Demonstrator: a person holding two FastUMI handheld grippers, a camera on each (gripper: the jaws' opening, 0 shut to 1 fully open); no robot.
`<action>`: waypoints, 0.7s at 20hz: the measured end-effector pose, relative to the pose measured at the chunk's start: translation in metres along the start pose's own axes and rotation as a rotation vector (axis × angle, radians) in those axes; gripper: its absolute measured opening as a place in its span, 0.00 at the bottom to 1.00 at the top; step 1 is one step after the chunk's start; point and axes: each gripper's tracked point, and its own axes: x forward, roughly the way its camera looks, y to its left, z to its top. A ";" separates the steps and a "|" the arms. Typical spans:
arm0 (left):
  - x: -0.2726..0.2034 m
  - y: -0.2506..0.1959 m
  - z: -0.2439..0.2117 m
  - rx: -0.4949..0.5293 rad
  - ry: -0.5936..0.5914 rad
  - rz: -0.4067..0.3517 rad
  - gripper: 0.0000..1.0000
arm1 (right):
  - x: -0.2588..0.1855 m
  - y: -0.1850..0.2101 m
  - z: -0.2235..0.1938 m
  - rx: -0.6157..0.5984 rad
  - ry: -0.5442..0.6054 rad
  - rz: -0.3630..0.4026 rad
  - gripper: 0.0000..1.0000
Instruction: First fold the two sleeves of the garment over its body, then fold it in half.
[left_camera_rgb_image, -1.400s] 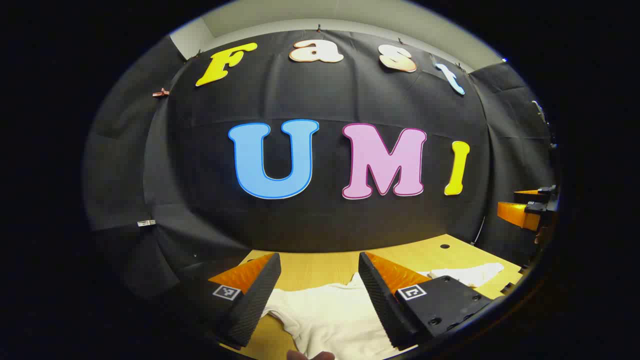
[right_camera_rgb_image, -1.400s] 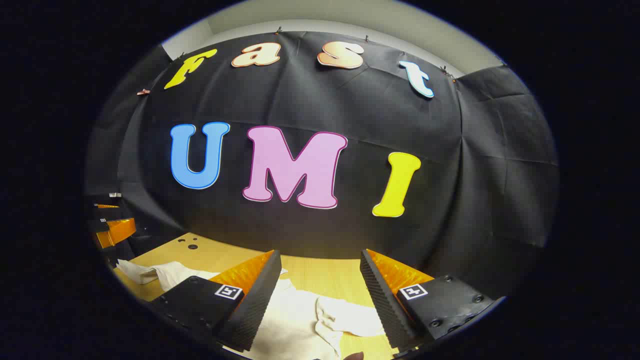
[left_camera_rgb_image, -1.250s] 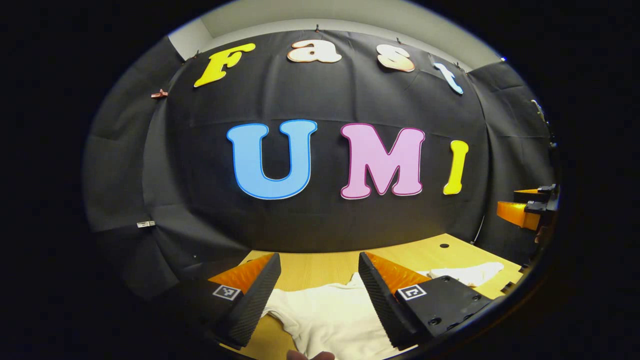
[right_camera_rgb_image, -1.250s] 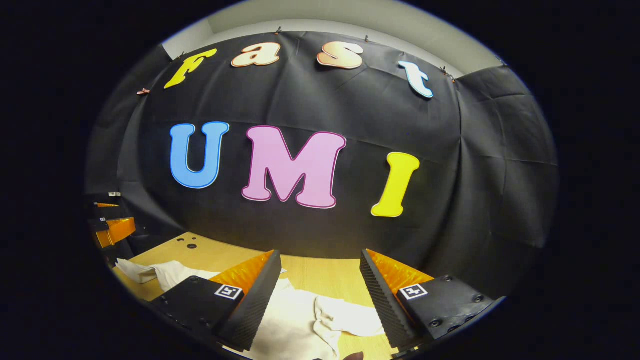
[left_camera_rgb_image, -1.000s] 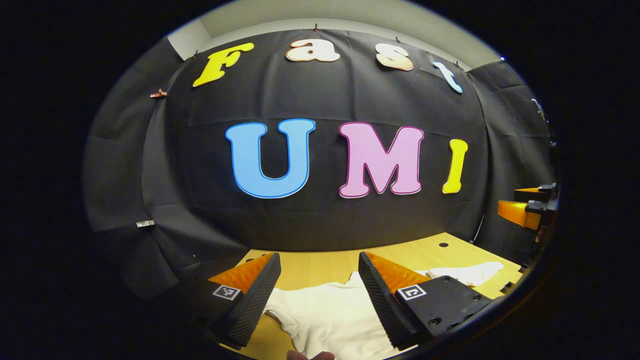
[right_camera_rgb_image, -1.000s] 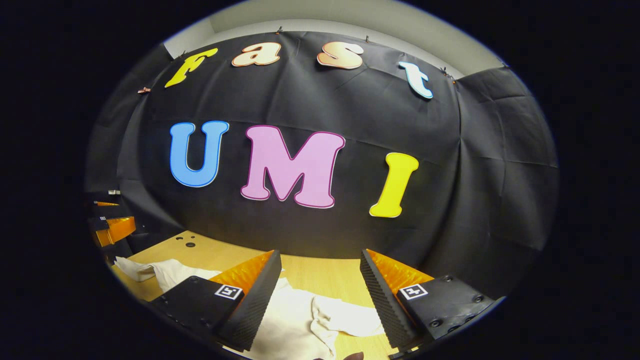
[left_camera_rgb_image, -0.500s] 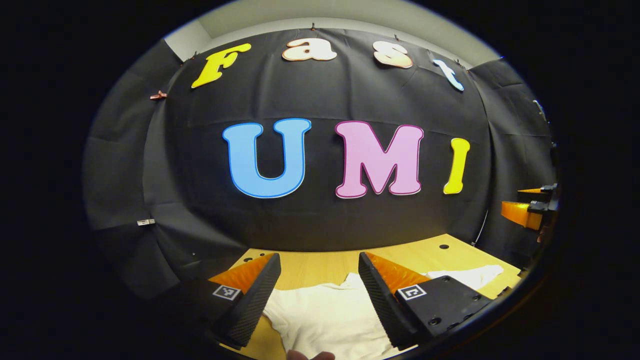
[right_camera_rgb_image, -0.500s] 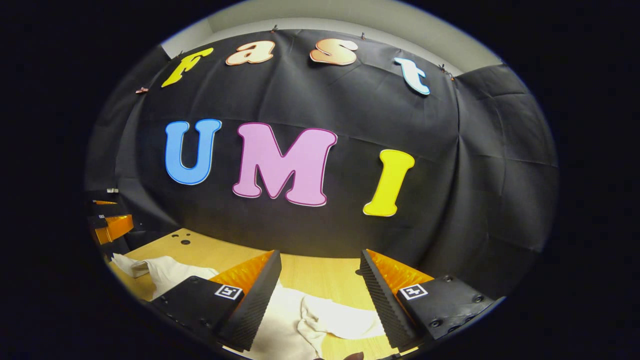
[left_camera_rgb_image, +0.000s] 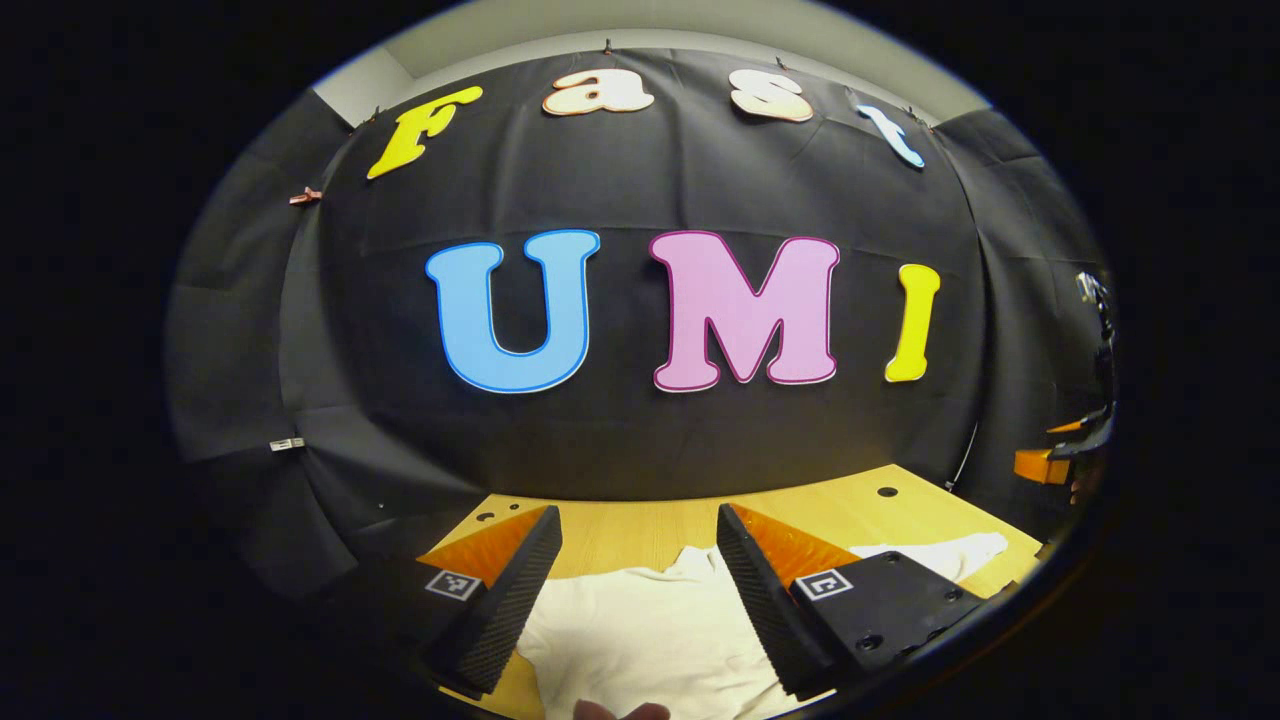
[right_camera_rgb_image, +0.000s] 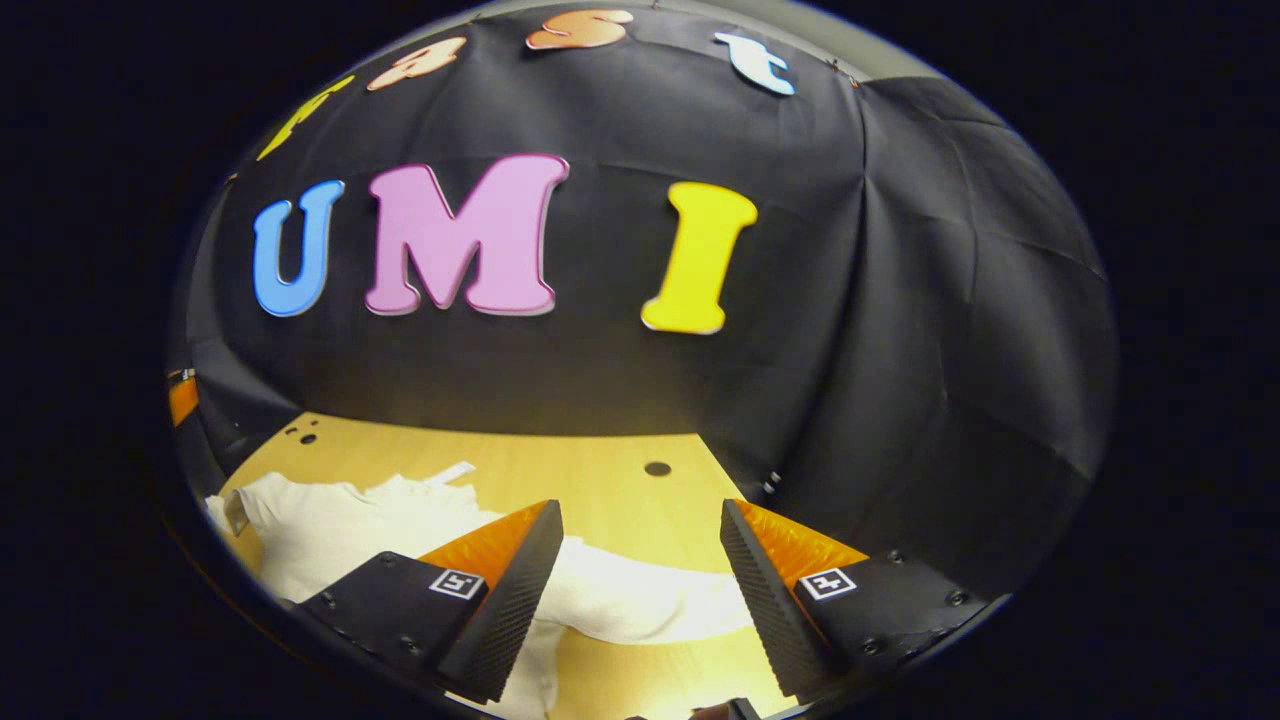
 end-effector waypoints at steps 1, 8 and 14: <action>0.001 -0.004 -0.001 0.002 0.006 0.001 0.98 | 0.009 -0.015 -0.014 -0.004 0.030 -0.020 0.98; 0.001 -0.030 -0.013 0.006 0.050 0.020 0.98 | 0.079 -0.094 -0.129 0.056 0.281 -0.096 0.98; -0.003 -0.044 -0.018 0.034 0.075 0.070 0.98 | 0.110 -0.120 -0.209 0.110 0.476 -0.112 0.98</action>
